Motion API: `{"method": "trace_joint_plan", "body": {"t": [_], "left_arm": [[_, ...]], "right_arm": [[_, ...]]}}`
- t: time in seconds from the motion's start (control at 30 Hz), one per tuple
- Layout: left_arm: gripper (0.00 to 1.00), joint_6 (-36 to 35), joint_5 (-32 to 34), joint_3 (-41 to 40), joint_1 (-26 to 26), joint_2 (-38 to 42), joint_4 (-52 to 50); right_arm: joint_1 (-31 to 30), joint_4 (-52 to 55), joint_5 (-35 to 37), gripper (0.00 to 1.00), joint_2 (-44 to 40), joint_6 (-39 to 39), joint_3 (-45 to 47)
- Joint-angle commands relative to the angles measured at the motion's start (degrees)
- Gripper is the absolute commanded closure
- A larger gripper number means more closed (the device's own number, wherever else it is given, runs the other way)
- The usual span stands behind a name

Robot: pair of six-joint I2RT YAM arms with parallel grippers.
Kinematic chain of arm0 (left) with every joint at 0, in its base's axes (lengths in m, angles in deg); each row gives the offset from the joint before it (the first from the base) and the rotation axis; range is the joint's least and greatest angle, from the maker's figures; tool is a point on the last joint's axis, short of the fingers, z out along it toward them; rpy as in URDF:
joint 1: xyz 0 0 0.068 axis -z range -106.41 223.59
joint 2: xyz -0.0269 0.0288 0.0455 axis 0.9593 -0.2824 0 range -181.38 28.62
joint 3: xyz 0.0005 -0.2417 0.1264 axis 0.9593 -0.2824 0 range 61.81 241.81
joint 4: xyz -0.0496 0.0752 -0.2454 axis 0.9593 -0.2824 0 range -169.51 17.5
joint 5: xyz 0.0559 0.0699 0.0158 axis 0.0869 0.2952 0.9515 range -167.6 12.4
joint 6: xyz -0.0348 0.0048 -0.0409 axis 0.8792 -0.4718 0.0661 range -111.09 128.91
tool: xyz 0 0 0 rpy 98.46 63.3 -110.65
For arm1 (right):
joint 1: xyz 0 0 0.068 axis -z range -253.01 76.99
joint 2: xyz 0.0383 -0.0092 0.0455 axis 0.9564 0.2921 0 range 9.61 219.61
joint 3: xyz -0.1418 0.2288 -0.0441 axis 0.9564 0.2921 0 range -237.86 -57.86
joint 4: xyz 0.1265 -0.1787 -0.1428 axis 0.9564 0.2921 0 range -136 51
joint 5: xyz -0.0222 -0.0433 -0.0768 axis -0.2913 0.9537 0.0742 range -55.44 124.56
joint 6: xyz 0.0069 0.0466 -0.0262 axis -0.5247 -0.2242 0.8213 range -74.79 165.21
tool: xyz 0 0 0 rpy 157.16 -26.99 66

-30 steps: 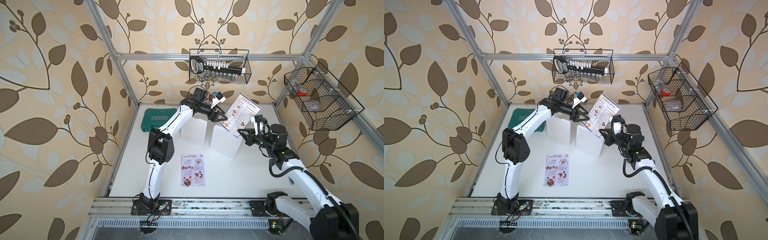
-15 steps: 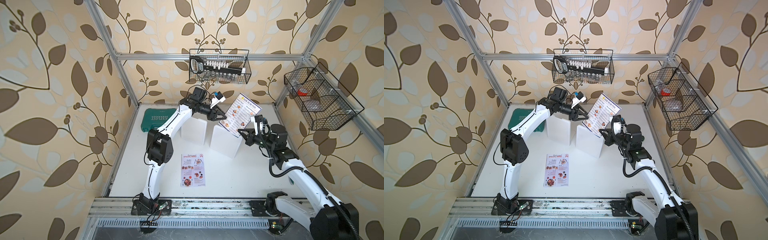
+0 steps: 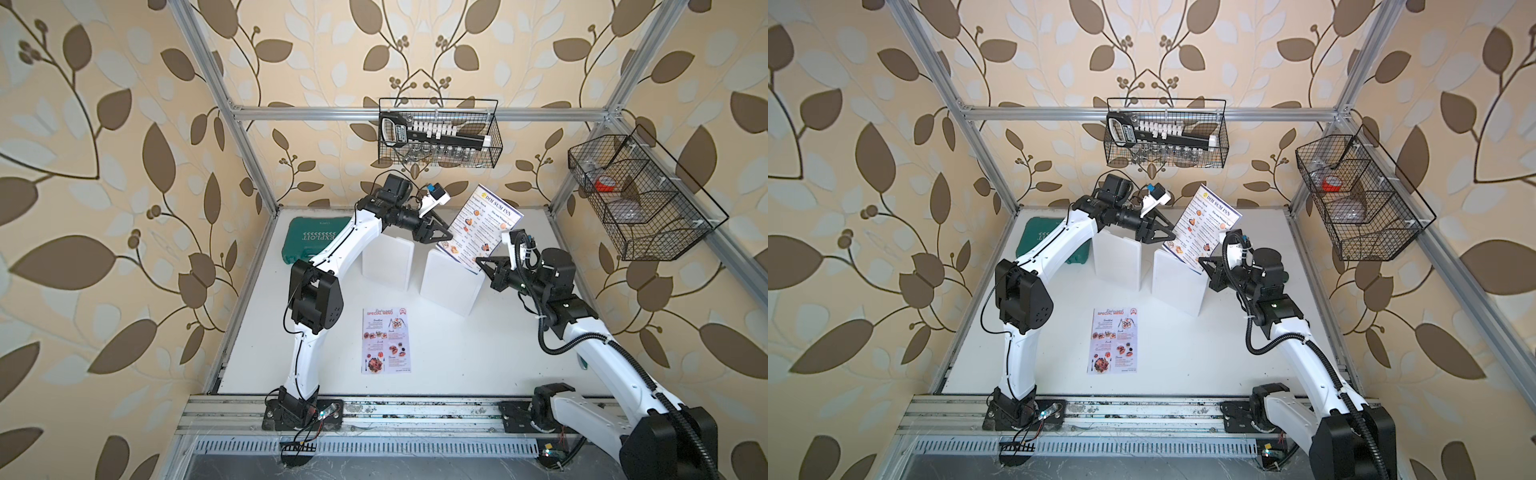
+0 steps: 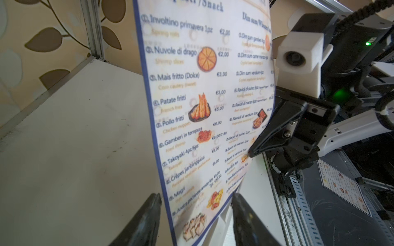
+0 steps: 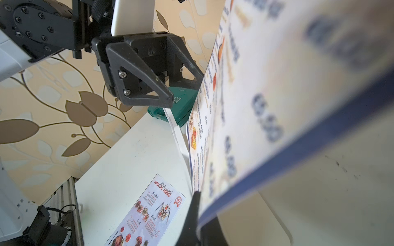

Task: Insert the menus into the narrow rack
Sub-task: Insert the menu into the narrow rack.

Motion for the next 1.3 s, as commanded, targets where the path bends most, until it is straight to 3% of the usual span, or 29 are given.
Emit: {"method": "trace_joint_plan", "body": {"t": [0.0,0.1,0.17,0.33,0.47,1.27], "left_arm": [[0.45,-0.48,-1.22,0.98,-0.02,3.23,0.3],[0.41,-0.31,-0.63,1.0,-0.02,3.06,0.81],[0.31,-0.08,0.48,1.43,-0.02,2.62,1.0],[0.2,1.77,1.91,2.63,-0.2,1.5,2.15],[0.16,2.21,1.93,3.54,-0.29,0.97,2.45],[0.12,2.69,3.83,6.83,-0.81,-1.63,-0.11]], "right_arm": [[0.13,-0.13,-1.24,1.0,-0.66,1.87,0.85],[0.13,0.08,-1.13,1.0,-0.84,2.09,0.91],[0.1,-0.05,-1.11,1.0,-1.09,2.12,1.23],[0.07,-1.97,-1.48,1.0,-1.8,1.3,2.95],[0.1,-4.34,-1.57,1.0,-2.06,0.32,4.62],[0.33,-13.31,-2.37,1.0,-2.38,-1.16,6.89]]}}
